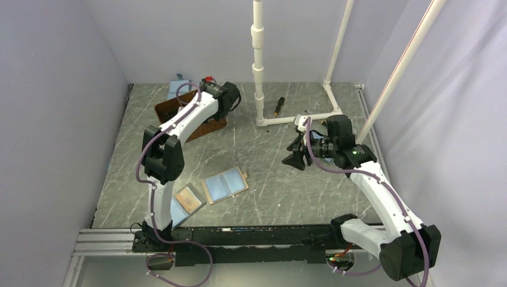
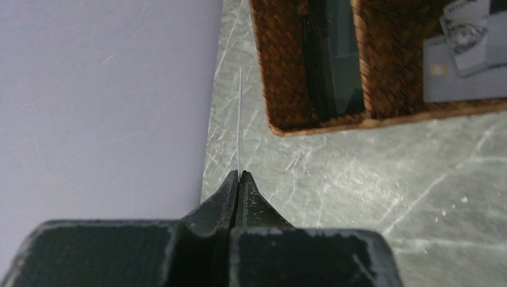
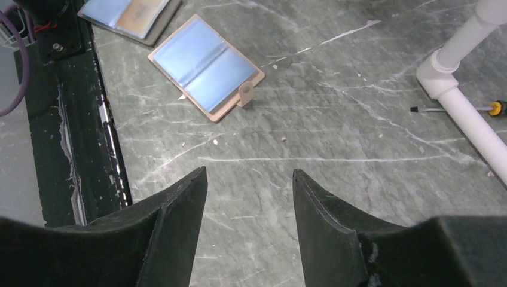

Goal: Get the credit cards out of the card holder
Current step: Place the credit card in the storage box.

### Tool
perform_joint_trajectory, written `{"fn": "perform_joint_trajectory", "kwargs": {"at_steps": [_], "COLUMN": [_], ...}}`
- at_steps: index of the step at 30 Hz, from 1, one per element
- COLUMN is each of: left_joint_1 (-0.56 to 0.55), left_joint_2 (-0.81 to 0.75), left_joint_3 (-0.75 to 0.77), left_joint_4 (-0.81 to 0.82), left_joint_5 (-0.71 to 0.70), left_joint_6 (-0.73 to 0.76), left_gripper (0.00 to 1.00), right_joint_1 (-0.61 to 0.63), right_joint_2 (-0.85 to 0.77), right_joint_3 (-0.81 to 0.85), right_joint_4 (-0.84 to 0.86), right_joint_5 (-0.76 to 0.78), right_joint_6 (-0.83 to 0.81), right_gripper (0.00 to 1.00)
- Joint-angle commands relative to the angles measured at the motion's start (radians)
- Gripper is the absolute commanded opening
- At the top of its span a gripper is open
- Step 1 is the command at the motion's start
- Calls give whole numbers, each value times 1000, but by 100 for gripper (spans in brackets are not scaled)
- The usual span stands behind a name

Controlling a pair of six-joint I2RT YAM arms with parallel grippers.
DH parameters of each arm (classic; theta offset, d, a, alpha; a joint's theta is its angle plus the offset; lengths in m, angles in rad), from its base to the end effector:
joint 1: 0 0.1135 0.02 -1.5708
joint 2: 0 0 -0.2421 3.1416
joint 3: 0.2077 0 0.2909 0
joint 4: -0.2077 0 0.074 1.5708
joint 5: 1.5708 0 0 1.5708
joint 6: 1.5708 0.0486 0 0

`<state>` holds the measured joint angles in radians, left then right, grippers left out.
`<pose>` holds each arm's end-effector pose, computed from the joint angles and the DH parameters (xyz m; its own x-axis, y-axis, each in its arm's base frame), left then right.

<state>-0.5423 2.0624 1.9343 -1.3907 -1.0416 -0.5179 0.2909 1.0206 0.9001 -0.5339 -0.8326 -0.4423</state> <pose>0.3894 -0.1857 0.2517 -0.8532 0.2223 -0.4719 -0.2304 0.6510 0.7233 0.2463 0.1113 0.2803 -0.2038 -0.3617 -0.9098 -0.9321 0.3558 0.0673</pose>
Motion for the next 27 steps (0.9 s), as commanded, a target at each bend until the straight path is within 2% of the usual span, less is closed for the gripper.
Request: {"fn": "perform_joint_trajectory", "kwargs": {"at_steps": [1,10,15,21,27], "left_joint_1": [68,183,210,209,209], "left_joint_2": [-5,-49,-49,-106,-166], "left_joint_3": [45,-25,-27,-108,-192], "left_joint_4": [85,313,408,621,733], "left_joint_5": [-24,104,169,321,486], "left_joint_6": [87,189,229,443,613], "left_gripper": [0,0,0,0,0], "right_joint_1": [-4,-7,-6,-8,-19], "right_joint_2": [18,54,83,146,179], "right_joint_3": [13,22,31,66,76], "right_joint_4": [37,24,8,-47,-73], "right_joint_5": [-20,-3,22,38,31], "right_joint_6": [-29,-43,-61,-99,-117], "right_gripper": [57,58,59,59,59]}}
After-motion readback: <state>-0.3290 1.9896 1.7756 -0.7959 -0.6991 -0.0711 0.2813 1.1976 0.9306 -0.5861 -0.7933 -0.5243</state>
